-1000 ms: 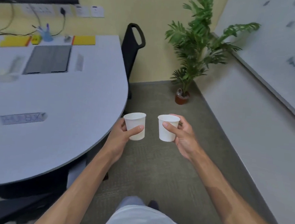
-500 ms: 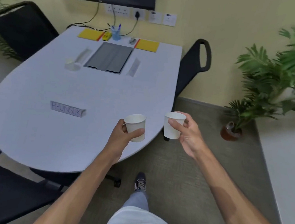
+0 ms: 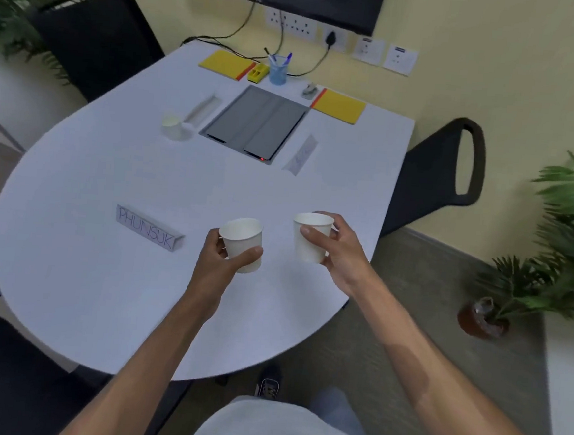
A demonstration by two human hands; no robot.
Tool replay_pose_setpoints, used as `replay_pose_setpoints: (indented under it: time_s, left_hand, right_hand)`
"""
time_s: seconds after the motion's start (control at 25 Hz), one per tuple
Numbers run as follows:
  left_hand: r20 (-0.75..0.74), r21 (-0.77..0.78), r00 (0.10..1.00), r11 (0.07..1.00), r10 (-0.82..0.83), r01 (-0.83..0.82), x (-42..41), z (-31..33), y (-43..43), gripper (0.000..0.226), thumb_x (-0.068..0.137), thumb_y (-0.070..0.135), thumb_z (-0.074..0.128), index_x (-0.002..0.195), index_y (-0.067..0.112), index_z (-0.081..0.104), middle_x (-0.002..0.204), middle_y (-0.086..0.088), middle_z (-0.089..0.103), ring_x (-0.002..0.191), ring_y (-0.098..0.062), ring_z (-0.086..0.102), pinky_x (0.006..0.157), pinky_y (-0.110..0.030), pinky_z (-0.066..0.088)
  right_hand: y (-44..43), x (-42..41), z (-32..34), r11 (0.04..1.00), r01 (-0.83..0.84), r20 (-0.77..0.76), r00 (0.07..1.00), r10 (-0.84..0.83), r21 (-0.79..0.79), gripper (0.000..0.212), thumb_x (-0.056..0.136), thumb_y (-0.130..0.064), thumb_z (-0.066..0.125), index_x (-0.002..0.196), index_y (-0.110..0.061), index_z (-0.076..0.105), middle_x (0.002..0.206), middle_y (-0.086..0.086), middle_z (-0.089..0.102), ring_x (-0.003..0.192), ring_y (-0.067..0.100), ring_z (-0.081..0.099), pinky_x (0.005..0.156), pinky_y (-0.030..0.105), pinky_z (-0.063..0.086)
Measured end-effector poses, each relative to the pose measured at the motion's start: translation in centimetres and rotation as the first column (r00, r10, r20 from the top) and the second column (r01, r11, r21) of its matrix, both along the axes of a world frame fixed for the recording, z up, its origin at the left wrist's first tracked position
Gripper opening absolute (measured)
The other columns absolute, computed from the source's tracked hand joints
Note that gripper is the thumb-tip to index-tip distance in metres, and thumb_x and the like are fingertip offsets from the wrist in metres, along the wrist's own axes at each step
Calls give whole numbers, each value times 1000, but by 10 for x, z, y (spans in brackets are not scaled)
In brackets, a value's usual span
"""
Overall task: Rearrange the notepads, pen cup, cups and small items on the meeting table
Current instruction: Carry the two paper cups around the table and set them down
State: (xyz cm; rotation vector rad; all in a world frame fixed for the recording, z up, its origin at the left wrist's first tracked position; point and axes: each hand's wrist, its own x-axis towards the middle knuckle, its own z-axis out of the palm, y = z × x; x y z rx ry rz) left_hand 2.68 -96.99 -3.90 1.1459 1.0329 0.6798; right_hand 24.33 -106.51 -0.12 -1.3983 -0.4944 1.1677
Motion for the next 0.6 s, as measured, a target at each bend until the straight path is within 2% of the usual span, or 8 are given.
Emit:
replay_pose_setpoints:
  time_s: [0.08, 0.2, 0.36, 0.6]
  left_hand:
    - [-41, 30, 994, 994, 104, -103, -5, -7, 16, 77, 54, 48, 89, 121, 35, 53, 121, 9, 63, 117, -10, 57, 89, -31, 49]
    - [-92, 52, 959, 963, 268, -265, -16, -25, 34, 73, 60, 41, 89, 124, 35, 54, 118, 11, 62, 113, -7, 57, 80, -25, 47]
    - [-178, 66, 877, 895, 446, -442, -23, -71, 54, 77, 65, 25, 91, 131, 31, 53, 122, 7, 63, 111, -15, 61, 90, -31, 52]
    - [-318, 69, 742, 795, 591, -603, -7, -140, 71, 66, 63, 19, 90, 116, 36, 54, 105, 16, 64, 102, -15, 64, 78, -16, 47]
  right_hand:
    - [26, 3, -4, 998, -65, -7, 998, 65, -23, 51, 81, -20, 84, 126, -20, 61, 105, -7, 73, 93, 6, 72, 73, 29, 58]
    - [62, 4, -13, 988, -147, -12, 989, 146, -54, 50, 80, -21, 84, 125, -21, 62, 104, -8, 74, 93, 5, 72, 72, 28, 57]
    - [108, 0, -44, 963, -247, -35, 969, 245, -105, 51, 81, -18, 82, 127, -20, 60, 104, -6, 73, 93, 8, 70, 74, 31, 58]
    - [142, -4, -104, 920, -353, -94, 935, 341, -169, 64, 67, -29, 87, 125, -23, 62, 103, -7, 74, 90, 4, 72, 71, 26, 57]
